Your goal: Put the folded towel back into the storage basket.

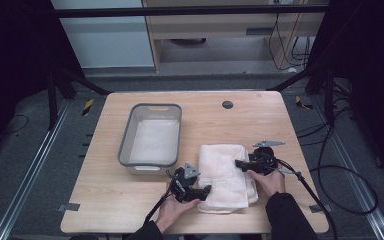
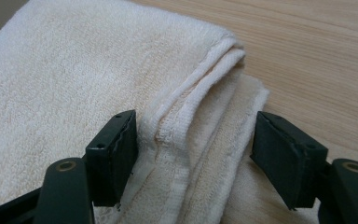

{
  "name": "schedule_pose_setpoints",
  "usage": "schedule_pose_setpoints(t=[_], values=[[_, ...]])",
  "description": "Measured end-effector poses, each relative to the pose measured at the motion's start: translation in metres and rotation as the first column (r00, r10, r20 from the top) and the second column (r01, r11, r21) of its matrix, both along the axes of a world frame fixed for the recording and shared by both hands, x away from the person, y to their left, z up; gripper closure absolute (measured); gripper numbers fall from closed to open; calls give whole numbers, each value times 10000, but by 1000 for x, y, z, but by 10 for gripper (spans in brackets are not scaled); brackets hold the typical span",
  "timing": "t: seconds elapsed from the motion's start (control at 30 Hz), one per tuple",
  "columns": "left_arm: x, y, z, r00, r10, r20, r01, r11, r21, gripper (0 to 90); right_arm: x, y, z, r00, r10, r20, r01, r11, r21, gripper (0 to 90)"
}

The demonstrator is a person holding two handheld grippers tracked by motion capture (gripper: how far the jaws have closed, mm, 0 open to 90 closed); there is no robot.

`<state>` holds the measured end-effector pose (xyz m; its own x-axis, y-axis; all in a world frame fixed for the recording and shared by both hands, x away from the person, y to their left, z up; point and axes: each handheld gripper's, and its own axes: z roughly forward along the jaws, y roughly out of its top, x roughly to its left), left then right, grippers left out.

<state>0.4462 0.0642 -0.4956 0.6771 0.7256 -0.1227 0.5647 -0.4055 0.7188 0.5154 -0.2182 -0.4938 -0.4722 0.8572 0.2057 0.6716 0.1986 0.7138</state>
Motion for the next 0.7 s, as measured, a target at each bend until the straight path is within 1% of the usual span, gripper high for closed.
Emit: schedule_pose_setpoints(t=[0.07,0.1,0.17,0.27,0.3,0.37,0.4,0.43,0.5,0.6,0.7], values=[[1,0,-1,10000,15,-78,-16,10000,-37,304,0,0,-1,10000,19,-60,-19,10000,18,326],[1,0,-1,9999,25,-116,-25,10000,-47,308,1,0,-1,9998,69,-163,-67,9999,131,351],[2,-1,-1,9998,26,-188,-27,10000,-57,312,1,0,-1,9997,90,-217,-87,9998,174,359],[5,1,-2,9987,-30,-505,17,9996,-271,317,2,0,-2,9987,110,-503,-88,9990,433,407],[6,1,-2,9986,-89,-517,75,9996,-275,329,2,-1,-2,9978,111,-651,-72,9982,597,433],[6,0,-2,9984,-155,-542,140,9995,-279,335,2,-1,-3,9975,155,-692,-107,9976,679,444],[6,0,-2,9981,-200,-586,182,9993,-313,352,3,-1,-3,9970,186,-747,-129,9970,764,462],[6,0,-1,9974,-265,-663,240,9990,-376,406,3,-1,-2,9960,242,-856,-164,9958,904,509],[6,0,-1,9964,-333,-774,298,9985,-462,422,3,-1,-2,9956,281,-898,-193,9951,974,524],[7,0,-1,9944,-479,-938,426,9974,-577,482,3,-1,-2,9934,300,-1106,-168,9928,1183,577],[6,0,0,9934,-537,-1010,472,9967,-654,537,4,-1,-1,9916,273,-1261,-104,9911,1331,615]])
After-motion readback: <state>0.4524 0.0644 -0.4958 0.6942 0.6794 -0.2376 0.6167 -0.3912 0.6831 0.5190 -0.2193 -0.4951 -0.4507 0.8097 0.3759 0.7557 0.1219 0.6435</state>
